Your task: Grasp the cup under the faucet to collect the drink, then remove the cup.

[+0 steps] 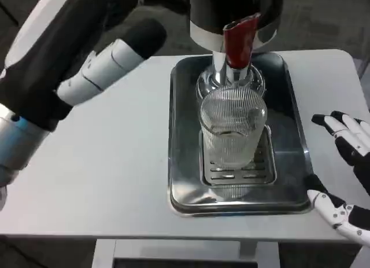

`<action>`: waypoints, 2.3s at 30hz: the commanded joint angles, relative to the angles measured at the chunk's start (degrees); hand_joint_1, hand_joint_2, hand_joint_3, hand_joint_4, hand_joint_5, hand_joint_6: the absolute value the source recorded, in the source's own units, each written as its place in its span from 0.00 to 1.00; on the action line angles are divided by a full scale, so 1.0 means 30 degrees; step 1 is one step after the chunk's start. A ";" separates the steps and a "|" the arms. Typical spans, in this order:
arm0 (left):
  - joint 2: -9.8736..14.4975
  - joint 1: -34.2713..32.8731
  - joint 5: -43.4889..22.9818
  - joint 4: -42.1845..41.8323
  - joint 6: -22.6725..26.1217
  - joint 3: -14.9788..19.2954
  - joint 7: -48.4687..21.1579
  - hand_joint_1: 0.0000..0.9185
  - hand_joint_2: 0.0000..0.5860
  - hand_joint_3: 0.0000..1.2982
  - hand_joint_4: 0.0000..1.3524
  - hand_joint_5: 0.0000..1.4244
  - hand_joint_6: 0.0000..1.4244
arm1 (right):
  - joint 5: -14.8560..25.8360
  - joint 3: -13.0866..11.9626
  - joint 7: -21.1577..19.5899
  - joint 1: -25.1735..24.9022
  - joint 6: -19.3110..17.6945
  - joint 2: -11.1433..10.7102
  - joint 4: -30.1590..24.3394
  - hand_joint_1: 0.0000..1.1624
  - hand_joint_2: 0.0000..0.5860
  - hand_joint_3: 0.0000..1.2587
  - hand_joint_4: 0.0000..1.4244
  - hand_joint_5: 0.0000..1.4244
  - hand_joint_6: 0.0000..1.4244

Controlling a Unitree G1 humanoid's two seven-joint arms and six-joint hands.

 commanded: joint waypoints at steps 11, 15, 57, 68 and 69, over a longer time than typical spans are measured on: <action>-0.0624 -0.3503 -0.2727 -0.0124 0.3574 -0.1524 -0.1745 0.00 0.17 0.18 0.18 0.26 0.22 | 0.1066 -0.1258 -0.0011 0.0996 -0.1096 0.0625 -0.0339 0.34 0.84 0.05 0.00 0.00 0.00; -0.1028 -0.4307 -0.2678 0.0627 0.4050 -0.1984 -0.2101 0.00 0.18 0.18 0.18 0.26 0.22 | 0.1400 -0.1618 0.0027 0.1141 -0.1364 0.0700 -0.0339 0.34 0.84 0.06 0.00 0.00 0.00; -0.0937 -0.4403 0.0167 0.4156 0.3151 -0.4023 -0.5653 0.00 0.16 0.18 0.19 0.26 0.22 | 0.2813 -0.2735 0.0223 0.1529 -0.1611 0.0857 -0.0339 0.34 0.84 0.06 0.00 0.00 0.00; -0.0522 -0.4380 0.1403 0.4523 0.1917 -0.4724 -0.5804 0.00 0.16 0.18 0.18 0.25 0.21 | 0.3078 -0.2971 0.0423 0.1456 -0.1460 0.0791 -0.0339 0.33 0.84 0.07 0.00 0.00 0.00; -0.0475 -0.4381 0.1522 0.4543 0.1774 -0.4772 -0.5816 0.00 0.16 0.18 0.18 0.25 0.21 | 0.3097 -0.2978 0.0430 0.1457 -0.1447 0.0789 -0.0339 0.33 0.84 0.07 0.00 0.00 0.00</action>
